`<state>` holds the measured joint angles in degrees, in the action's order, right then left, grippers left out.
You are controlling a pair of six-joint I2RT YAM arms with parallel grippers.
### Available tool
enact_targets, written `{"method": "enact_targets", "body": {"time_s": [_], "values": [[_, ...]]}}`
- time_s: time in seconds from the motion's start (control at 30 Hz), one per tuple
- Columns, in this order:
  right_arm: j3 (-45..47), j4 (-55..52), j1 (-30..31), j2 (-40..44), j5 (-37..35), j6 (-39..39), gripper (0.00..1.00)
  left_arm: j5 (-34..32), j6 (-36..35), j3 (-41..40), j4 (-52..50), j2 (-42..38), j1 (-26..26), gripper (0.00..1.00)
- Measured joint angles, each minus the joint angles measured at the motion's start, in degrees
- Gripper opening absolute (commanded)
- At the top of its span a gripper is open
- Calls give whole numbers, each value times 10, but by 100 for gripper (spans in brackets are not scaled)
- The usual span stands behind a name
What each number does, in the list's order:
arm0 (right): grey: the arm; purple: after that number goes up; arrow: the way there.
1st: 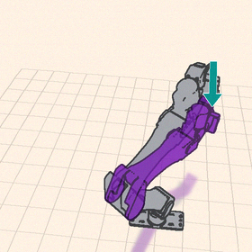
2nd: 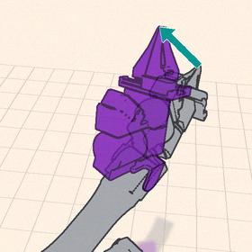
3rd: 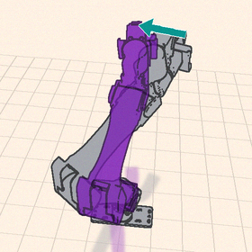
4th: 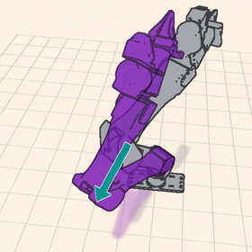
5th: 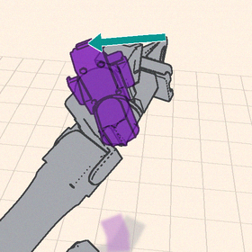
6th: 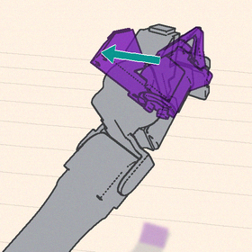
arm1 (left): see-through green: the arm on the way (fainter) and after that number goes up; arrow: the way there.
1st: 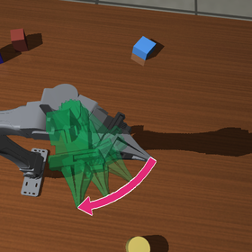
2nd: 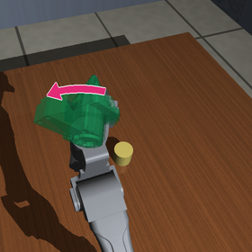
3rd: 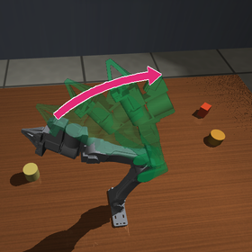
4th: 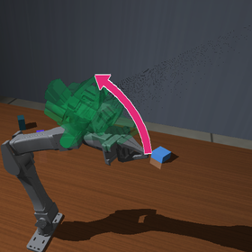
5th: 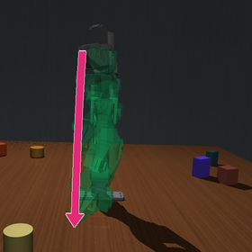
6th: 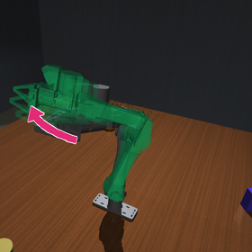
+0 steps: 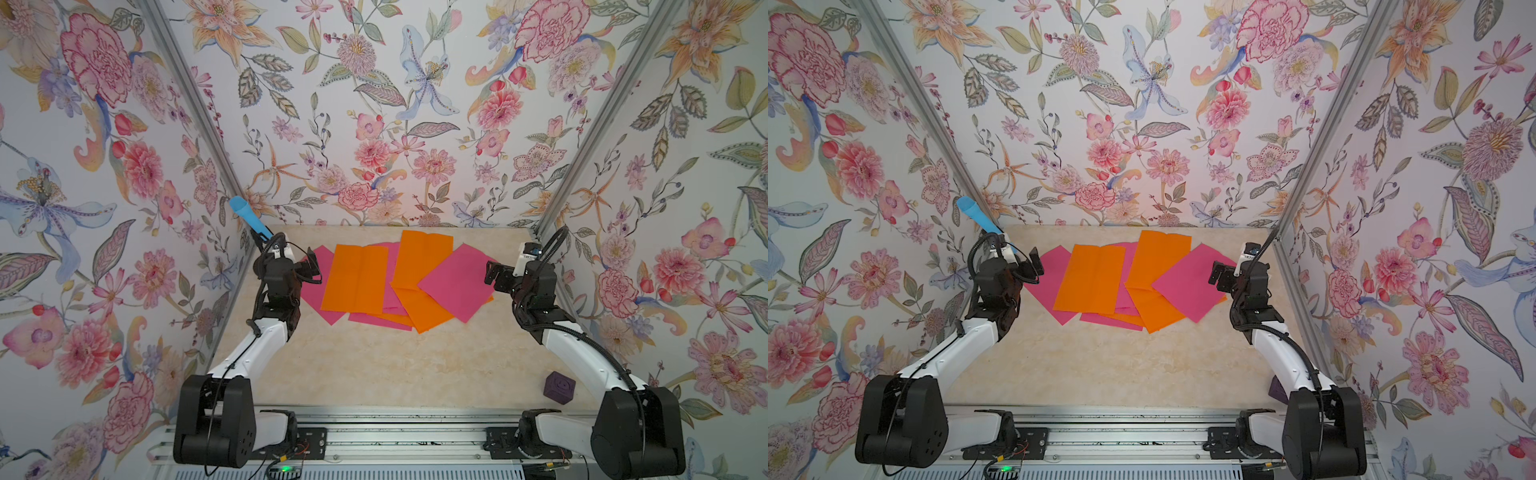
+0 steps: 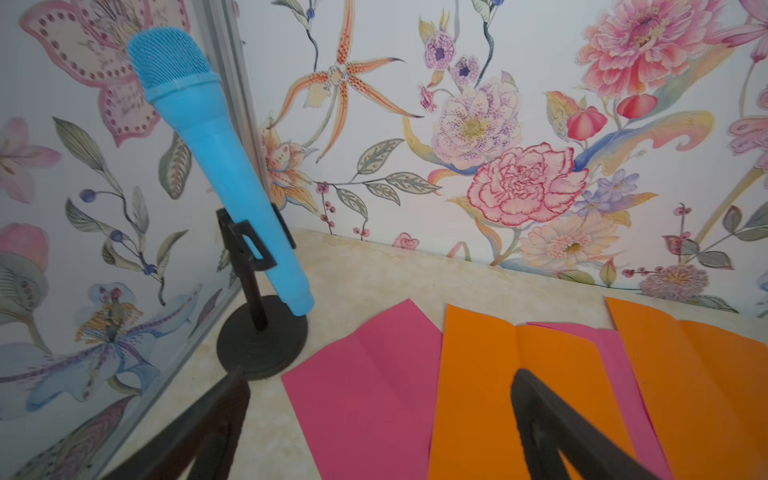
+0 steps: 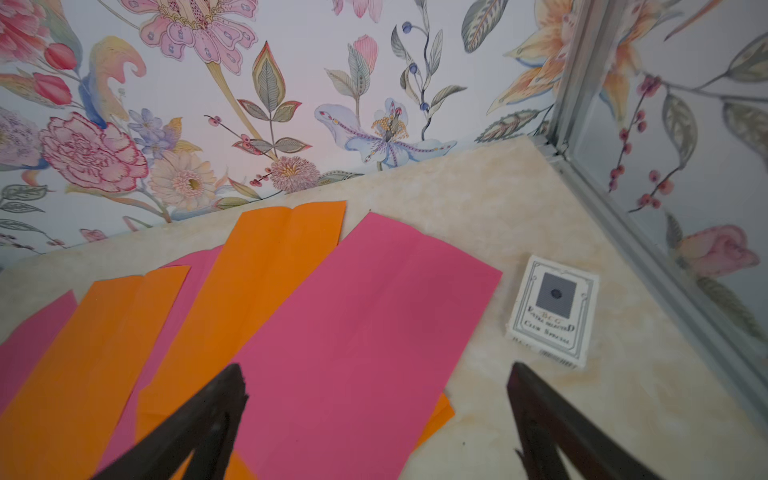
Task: Sort the scattered colored papers by color
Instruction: Move the colored paper at the center of the board.
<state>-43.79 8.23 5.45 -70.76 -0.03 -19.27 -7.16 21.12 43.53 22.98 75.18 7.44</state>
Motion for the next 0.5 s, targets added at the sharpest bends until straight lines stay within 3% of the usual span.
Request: {"method": "enact_targets", "body": {"time_s": [0.23,0.5], "values": [[0,-69,-25,-97,195,-148,100,57,140,0,-3,77,138,100],[13,-104,-31,-137,260,-220,100,88,243,48,24,243,262,100]]}}
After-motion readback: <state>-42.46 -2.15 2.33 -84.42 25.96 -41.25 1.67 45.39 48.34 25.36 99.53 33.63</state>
